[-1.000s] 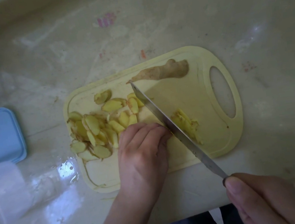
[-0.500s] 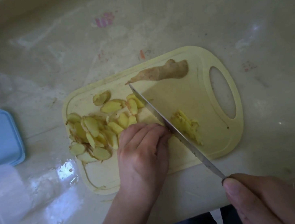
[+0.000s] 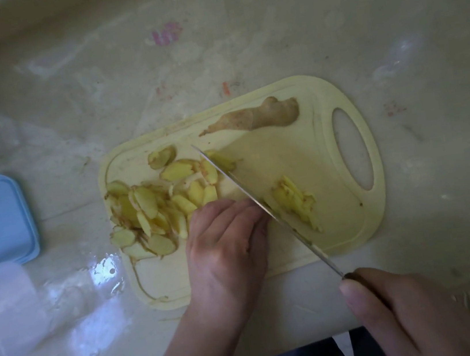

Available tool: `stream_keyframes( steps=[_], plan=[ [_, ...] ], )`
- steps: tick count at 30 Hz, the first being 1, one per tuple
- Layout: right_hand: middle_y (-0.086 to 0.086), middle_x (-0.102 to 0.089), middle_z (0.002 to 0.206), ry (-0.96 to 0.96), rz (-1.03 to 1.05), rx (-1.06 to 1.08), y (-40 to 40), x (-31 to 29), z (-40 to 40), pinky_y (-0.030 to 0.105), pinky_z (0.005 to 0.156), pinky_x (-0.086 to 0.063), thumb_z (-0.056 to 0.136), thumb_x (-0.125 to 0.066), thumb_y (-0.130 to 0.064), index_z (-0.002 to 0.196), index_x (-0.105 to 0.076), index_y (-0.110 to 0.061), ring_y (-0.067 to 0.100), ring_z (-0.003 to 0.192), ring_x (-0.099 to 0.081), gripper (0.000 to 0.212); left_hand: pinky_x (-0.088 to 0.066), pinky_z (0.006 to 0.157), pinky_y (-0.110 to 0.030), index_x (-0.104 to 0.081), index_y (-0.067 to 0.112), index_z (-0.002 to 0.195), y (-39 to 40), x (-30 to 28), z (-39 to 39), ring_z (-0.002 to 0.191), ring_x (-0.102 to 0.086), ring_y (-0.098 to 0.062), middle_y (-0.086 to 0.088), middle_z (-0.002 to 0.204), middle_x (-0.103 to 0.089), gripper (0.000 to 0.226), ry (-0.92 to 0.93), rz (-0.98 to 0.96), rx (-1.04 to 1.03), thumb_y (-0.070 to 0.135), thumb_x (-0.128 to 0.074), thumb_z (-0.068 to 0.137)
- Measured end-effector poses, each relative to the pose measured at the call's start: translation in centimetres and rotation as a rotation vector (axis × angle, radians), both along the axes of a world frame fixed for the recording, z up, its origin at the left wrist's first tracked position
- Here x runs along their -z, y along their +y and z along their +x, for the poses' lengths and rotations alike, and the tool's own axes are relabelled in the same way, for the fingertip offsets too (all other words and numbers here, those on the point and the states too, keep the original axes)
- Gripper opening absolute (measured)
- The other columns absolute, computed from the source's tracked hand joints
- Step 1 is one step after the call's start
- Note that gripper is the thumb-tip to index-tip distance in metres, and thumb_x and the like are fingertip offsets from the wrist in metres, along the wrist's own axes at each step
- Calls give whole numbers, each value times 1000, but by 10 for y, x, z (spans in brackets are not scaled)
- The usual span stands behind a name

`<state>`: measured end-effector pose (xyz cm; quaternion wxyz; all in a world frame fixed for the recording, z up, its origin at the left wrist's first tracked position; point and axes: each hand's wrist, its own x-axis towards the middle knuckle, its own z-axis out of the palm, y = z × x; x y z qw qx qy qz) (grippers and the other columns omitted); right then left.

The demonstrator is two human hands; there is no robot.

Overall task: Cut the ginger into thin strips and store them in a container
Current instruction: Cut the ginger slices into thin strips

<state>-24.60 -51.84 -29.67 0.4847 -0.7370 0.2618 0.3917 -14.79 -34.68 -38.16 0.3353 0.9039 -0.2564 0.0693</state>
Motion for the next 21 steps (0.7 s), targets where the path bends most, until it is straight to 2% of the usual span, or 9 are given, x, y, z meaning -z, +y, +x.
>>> stream_keyframes(
  steps=[2, 3, 4, 6, 10, 13, 16, 19, 21],
  plan=[
    [-30, -67, 85, -215, -80, -6, 5, 1, 8, -4, 49, -35, 45, -5, -113, 86, -57, -33, -22, 58, -57, 104, -54, 78, -35, -79, 7, 85, 0, 0, -2, 82, -70, -25, 2, 90, -76, 8, 2, 6, -10, 6, -72, 90],
    [-37, -62, 91, -280, -143, -18, 5, 5, 6, 0, 56, -39, 52, 4, -110, 97, -54, -40, -20, 68, -59, 101, -54, 78, -35, -79, 8, 86, 0, 0, -2, 83, -70, -24, 2, 91, -76, 10, 8, 8, -10, 7, -70, 91],
    [-35, -63, 85, -288, -149, -9, 7, 4, 7, 7, 61, -42, 54, 6, -108, 99, -51, -47, -12, 73, -61, 95, -54, 79, -34, -79, 8, 87, 0, 1, -3, 84, -68, -23, 2, 91, -76, 12, 9, 7, -7, 9, -68, 93],
    [-14, -61, 63, -271, -50, 39, 5, 4, 5, 20, 56, -40, 60, -8, -106, 83, -55, -42, 5, 62, -59, 83, -53, 79, -35, -79, 9, 87, 0, 3, -5, 86, -65, -21, 1, 92, -76, 14, -1, 14, 0, 11, -67, 94],
    [4, -45, 48, -203, 172, 210, -19, -6, 5, 18, 43, -32, 56, -36, -108, 71, -53, -12, 13, 39, -39, 99, -53, 74, -41, -79, 11, 86, -1, 5, -9, 84, -67, -25, 1, 93, -76, 5, -23, 50, 6, 11, -75, 90],
    [0, -35, 50, -106, 380, 335, -39, -16, 9, 17, 39, -26, 54, -58, -100, 62, -47, -18, 11, 34, -29, 83, -53, 73, -42, -78, 13, 86, -14, 6, -6, 82, -67, -25, 1, 91, -76, 4, -24, 60, 26, 14, -76, 90],
    [4, -31, 54, -104, 349, 320, -58, -19, 17, 20, 40, -23, 56, -60, -97, 64, -47, -19, 14, 37, -24, 79, -54, 73, -40, -78, 14, 86, -29, 7, 2, 80, -66, -25, 1, 89, -75, 3, -35, 53, 49, 12, -76, 86],
    [3, -30, 56, -103, 316, 223, -71, -19, 19, 21, 41, -20, 83, -46, -84, 73, -44, -15, 13, 41, -22, 70, -53, 75, -37, -78, 13, 88, -31, 1, 4, 81, -65, -24, 1, 92, -76, 12, -19, 69, 64, 5, -78, 80],
    [-6, -34, 54, -140, 268, 100, -74, -22, 14, 20, 42, -26, 90, -36, -78, 73, -45, -17, 8, 43, -27, 64, -52, 79, -35, -78, 11, 89, -21, -9, -1, 85, -64, -22, 0, 94, -75, 18, 3, 90, 83, -1, -69, 78]
  ],
)
